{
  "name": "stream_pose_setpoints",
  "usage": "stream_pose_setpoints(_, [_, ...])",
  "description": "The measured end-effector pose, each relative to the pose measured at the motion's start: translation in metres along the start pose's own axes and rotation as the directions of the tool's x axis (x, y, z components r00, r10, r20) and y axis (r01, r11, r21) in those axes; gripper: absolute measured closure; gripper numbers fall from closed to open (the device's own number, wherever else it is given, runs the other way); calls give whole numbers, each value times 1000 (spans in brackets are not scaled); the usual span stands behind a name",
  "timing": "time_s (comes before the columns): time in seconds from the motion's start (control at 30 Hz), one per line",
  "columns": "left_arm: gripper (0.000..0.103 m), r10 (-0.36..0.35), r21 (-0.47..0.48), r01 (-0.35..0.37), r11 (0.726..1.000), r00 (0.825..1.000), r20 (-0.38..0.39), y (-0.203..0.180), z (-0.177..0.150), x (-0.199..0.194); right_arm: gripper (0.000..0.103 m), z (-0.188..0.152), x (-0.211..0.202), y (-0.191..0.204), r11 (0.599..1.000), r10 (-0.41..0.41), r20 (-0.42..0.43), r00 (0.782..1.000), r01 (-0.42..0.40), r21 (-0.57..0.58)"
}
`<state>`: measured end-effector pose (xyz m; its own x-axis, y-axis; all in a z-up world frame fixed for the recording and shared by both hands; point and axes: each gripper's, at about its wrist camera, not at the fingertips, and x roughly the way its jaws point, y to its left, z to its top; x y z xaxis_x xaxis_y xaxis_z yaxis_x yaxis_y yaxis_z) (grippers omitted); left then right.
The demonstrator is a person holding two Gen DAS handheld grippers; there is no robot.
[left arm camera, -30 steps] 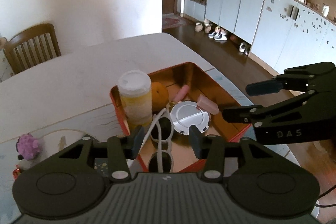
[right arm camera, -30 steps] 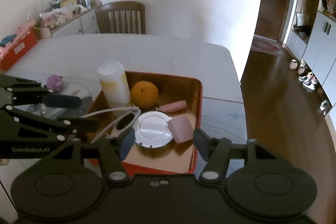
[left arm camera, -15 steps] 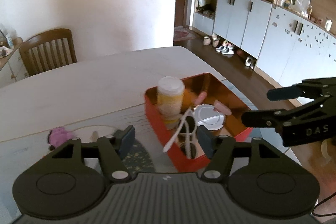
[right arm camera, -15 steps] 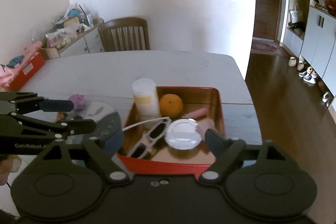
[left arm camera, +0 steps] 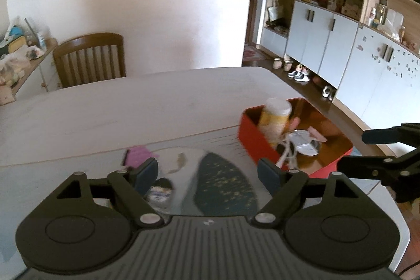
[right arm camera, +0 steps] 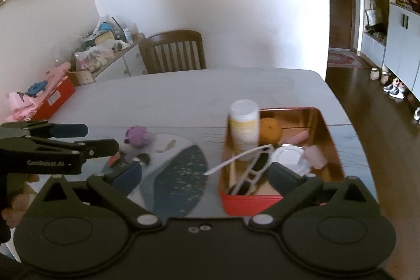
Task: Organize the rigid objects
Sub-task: 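Withdraw both tools from the red box back over the table, then grasp the red snack packet with the left tool while the right tool grasps the white label box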
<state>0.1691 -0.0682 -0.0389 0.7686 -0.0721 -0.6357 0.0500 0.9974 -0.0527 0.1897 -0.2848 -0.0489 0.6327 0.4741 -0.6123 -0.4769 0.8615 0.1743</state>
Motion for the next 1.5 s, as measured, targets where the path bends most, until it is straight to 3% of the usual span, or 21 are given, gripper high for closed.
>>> stream_pose_setpoints(0.27, [18,55,-51,-55,997,999,-2,57,-13,-6,0,-5,18,47,1000,14,-19,1000,-14,-13])
stream_pose_setpoints(0.43, [17,81,-139,-84,987,996,-24,101,-18,1,0,-6,33,72,999,11,-38,999,-12,-29])
stream_pose_setpoints(0.73, [17,135,-187,-141,972,990,-49,144,-30,27,0,-2,73,100,997,-21,-79,997,15,-79])
stream_pose_setpoints(0.87, [17,138,-214,-151,965,987,-77,154,-36,46,2,1,97,107,993,-58,-99,993,47,-112])
stream_pose_setpoints(1.1, [18,129,-174,-149,973,984,-120,149,-45,79,13,4,141,116,982,-92,-157,983,64,-180])
stream_pose_setpoints(1.5, [19,104,-198,-136,971,981,-164,156,-54,114,26,5,193,127,974,-66,-236,970,12,-224])
